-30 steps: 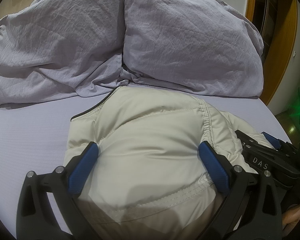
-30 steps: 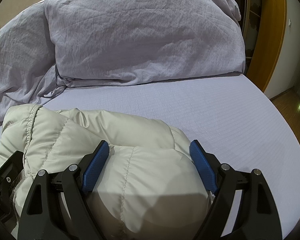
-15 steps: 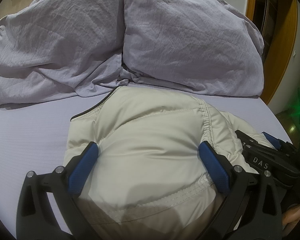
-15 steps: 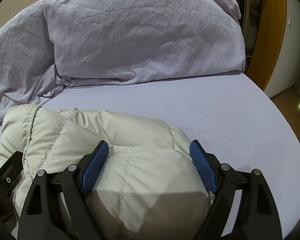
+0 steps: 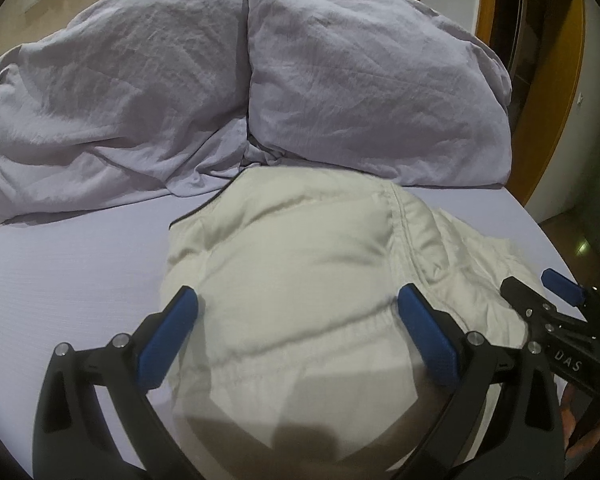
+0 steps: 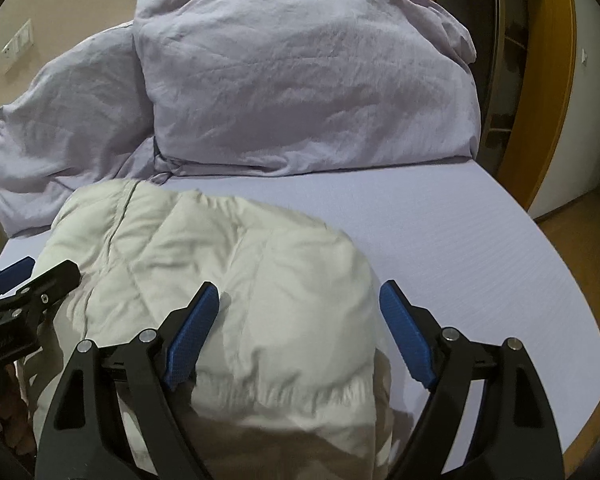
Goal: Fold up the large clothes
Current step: 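Grasp the beige jacket bundle with both grippers from its folded edge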
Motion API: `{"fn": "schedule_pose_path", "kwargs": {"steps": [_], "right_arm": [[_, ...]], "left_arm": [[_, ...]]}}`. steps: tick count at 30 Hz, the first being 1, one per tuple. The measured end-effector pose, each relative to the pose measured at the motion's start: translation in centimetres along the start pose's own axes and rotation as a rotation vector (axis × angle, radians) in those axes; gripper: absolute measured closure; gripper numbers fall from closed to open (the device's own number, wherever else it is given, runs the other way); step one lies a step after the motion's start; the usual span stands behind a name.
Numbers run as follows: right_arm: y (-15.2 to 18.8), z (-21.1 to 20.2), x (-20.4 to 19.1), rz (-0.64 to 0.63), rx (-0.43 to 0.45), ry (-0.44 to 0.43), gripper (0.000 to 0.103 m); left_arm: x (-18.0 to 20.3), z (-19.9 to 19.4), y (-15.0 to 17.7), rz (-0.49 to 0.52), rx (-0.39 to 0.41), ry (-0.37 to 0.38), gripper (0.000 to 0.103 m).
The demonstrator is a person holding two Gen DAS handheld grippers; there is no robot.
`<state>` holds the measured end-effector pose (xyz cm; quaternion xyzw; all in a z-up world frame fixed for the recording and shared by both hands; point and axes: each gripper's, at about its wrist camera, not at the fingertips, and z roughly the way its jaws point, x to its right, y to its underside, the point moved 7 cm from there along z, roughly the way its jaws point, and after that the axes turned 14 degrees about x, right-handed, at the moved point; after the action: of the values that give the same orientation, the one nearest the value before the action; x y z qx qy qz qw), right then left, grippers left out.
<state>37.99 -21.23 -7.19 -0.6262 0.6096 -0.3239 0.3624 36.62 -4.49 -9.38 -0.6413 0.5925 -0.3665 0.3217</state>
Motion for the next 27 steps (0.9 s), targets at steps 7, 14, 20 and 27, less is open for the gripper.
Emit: {"fn": "schedule_pose_path", "kwargs": {"steps": [7,14,20,27], "right_arm": [[2.2,0.5,0.3,0.056,-0.027,-0.01,0.019],[2.7,0.9,0.2,0.06,-0.015,-0.003,0.019],[3.0,1.0,0.3,0.064,-0.012,0.003,0.019],[3.1,1.1,0.4,0.071,-0.01,0.011,0.018]], "left_arm": [[0.4,-0.3,1.1,0.027,0.003,-0.019,0.002],[0.2,0.2,1.7,0.025,0.011,-0.011,0.002],[0.2,0.3,1.8,0.026,0.012,-0.01,0.002],[0.3,0.3,1.8,0.027,0.011,-0.012,0.002]]}}
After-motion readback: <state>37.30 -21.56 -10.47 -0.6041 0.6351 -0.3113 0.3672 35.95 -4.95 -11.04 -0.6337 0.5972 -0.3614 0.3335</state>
